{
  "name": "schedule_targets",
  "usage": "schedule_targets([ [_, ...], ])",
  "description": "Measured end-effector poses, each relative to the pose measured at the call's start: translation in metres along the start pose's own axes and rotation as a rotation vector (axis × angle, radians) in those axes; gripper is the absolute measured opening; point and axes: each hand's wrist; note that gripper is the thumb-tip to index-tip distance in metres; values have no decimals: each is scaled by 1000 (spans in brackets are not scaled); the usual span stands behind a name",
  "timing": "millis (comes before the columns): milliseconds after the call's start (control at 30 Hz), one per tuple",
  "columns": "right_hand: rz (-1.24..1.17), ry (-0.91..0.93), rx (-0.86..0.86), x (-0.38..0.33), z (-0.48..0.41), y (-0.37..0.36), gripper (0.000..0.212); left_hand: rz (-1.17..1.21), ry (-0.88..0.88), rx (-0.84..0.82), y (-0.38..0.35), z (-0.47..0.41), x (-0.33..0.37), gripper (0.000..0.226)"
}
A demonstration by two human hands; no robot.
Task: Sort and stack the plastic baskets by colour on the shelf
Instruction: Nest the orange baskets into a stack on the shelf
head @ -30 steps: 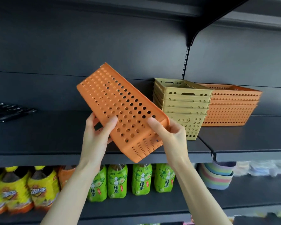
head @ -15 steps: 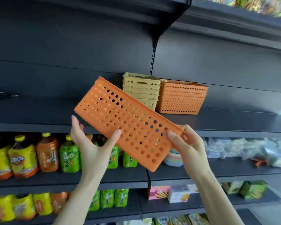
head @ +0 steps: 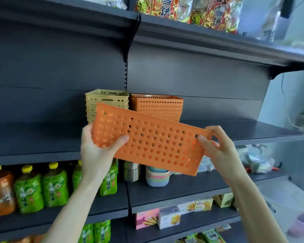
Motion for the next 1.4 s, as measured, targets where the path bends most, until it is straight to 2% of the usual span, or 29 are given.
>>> schedule_targets([
  [67,-36,0,83,8,-20,5,5,30,-76,34,-24,3,-3,75],
  [233,-121,101,291,23,-79,1,27,89,-194,89,-89,-12,-18,74],
  [300,-125,130,278,30,-106,-2,38,101,-209,84,-115,-28,-27,78],
  [467,-60,181,238,66,-166,-20,91,112,-252,25,-172,-76,-55,81],
  [533,-58,187,240,79,-191,-30,102,111,-265,17,-191,-94,-64,81],
  [667,-83,217,252,98,-238,-49,99,64,-298,34,-226,-123,-83,79],
  [933,-130,256,229,150,-332,-87,101,-94,-353,179,-289,-173,-119,75],
  [1067,-140,283,173,177,-377,-104,91,-204,-375,236,-310,-195,-137,77],
  [1200,-191,299,115,201,-401,-116,85,-315,-432,319,-315,-208,-157,79],
  [1400,-174,282,103,238,-414,-116,85,-423,-425,313,-327,-202,-179,78],
])
Point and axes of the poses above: each hand's wrist, its own z-axis away from the middle knuckle, its own y-axis out of the back of the hand, x = y × z, and after that the axes turned 15 degrees about x, right-handed
